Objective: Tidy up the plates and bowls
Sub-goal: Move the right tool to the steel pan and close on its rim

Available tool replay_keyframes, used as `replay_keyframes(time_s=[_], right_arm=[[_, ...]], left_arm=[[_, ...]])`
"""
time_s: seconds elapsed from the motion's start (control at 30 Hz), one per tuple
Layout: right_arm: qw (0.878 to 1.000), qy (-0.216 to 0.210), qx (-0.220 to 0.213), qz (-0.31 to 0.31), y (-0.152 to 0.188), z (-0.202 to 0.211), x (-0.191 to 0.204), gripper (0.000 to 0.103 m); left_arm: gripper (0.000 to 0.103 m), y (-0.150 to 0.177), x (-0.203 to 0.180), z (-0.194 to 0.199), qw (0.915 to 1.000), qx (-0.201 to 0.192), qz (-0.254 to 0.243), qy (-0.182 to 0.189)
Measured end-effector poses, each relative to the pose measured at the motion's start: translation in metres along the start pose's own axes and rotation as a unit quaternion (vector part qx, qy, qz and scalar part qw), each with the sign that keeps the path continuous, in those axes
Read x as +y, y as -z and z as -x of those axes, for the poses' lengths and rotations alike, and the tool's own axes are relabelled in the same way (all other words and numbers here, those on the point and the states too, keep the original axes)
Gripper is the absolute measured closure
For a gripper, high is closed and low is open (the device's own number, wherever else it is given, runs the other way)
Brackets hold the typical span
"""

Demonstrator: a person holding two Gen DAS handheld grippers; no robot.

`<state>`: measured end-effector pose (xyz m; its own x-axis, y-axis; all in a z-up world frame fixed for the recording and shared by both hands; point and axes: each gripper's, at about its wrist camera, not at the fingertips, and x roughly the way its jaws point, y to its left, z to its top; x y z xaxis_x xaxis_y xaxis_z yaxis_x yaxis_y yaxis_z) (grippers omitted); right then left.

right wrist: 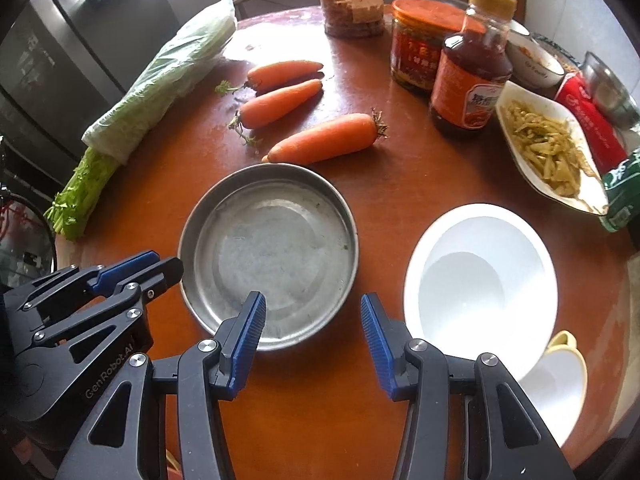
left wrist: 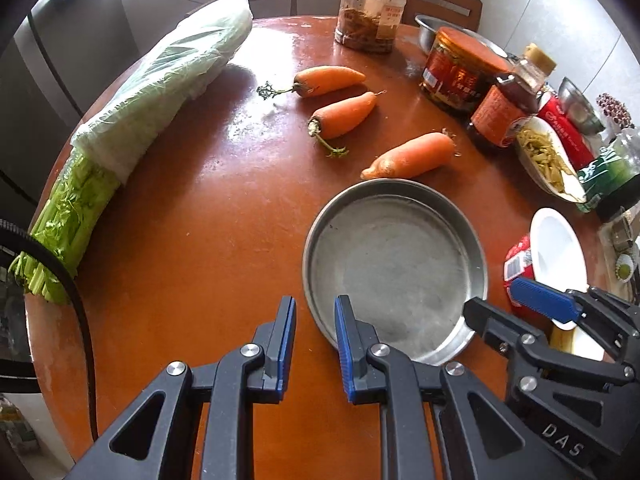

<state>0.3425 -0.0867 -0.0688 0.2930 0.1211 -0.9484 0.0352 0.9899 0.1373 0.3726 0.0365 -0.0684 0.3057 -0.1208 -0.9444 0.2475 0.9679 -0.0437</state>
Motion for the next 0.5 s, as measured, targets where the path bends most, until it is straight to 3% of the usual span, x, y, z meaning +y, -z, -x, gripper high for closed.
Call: replay_keyframes(time_s=[0.5], right_arm=[[1.0,-0.01,0.02,-0.007,-0.014,-0.027,-0.006,0.052]], left_arm=[[0.083,-0.013,0.009,-0.038,0.9995,0.03,0.012,-0.004]])
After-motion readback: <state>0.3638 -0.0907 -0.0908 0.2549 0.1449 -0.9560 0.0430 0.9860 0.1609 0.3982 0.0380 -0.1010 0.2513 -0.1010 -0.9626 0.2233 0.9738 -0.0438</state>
